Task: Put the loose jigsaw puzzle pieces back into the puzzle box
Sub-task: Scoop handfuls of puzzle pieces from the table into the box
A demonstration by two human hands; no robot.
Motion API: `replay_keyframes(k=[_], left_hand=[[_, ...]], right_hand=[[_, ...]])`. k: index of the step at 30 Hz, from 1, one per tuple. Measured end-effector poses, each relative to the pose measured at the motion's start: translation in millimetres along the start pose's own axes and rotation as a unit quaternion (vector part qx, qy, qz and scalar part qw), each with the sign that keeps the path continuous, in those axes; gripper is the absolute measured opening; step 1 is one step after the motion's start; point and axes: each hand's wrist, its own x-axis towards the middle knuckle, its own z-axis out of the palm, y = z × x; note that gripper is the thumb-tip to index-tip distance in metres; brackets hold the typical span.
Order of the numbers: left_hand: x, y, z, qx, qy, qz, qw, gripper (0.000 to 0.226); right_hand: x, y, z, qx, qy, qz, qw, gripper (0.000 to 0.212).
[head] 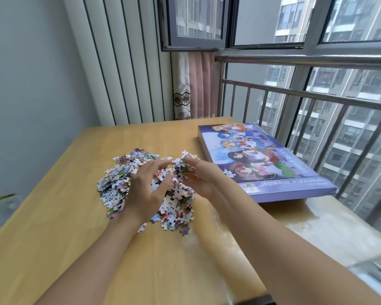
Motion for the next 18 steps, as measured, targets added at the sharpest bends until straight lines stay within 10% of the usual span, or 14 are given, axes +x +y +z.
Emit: replay_keyframes(k=[5,18], left_hand=[[1,0,-5,-0.009,0.035,-0.014,0.999,0.034],[-4,33,37,0.073,-0.180,0.183,0.964,0.055]], right_hand=[[-38,-8,-6,0.061,-0.030,0.004,0.998,0.011],[-118,29,-109,0.061,-0.016,0.041,0.997,0.017]])
